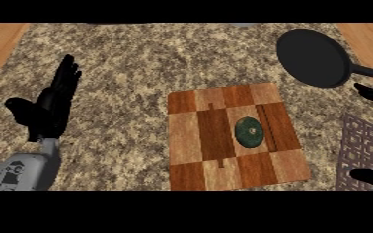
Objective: Pick the squash from the cutting board and place it in the pan
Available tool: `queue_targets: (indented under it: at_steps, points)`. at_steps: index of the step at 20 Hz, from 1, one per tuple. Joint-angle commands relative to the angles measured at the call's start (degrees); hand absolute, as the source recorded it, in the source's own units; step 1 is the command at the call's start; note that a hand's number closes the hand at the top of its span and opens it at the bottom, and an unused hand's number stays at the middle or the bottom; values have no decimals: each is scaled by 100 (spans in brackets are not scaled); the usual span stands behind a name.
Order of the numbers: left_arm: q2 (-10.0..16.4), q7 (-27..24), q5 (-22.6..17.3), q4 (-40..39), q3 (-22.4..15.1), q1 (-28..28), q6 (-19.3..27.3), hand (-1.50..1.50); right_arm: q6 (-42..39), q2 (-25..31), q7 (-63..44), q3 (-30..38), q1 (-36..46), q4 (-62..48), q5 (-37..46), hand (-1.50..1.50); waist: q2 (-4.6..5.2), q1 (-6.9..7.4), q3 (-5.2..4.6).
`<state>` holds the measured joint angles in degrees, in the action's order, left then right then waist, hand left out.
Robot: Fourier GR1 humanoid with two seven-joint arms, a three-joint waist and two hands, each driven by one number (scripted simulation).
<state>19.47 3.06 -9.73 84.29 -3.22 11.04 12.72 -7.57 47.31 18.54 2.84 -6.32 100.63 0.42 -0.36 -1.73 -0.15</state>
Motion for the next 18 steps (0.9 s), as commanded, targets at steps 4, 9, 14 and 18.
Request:
queue_targets:
  at_steps: [4,9,14,18]
  points:
    - [-120,-133,19,-389,69,287,-151,0,-731,875,-2222,516,155,1628,-444,-150,25,65,1]
    - [63,129,-73,86,205,220,-397,0,-852,821,-3306,136,1323,1728,-193,-150,38,237,9]
    - [-243,-128,121,-192,181,139,-354,0,-1070,167,-4166,-613,2177,1845,-175,-150,46,248,9]
    - [-310,-18,284,-111,122,113,-274,0,-946,-538,-4189,-1316,1819,2232,205,-150,41,211,12]
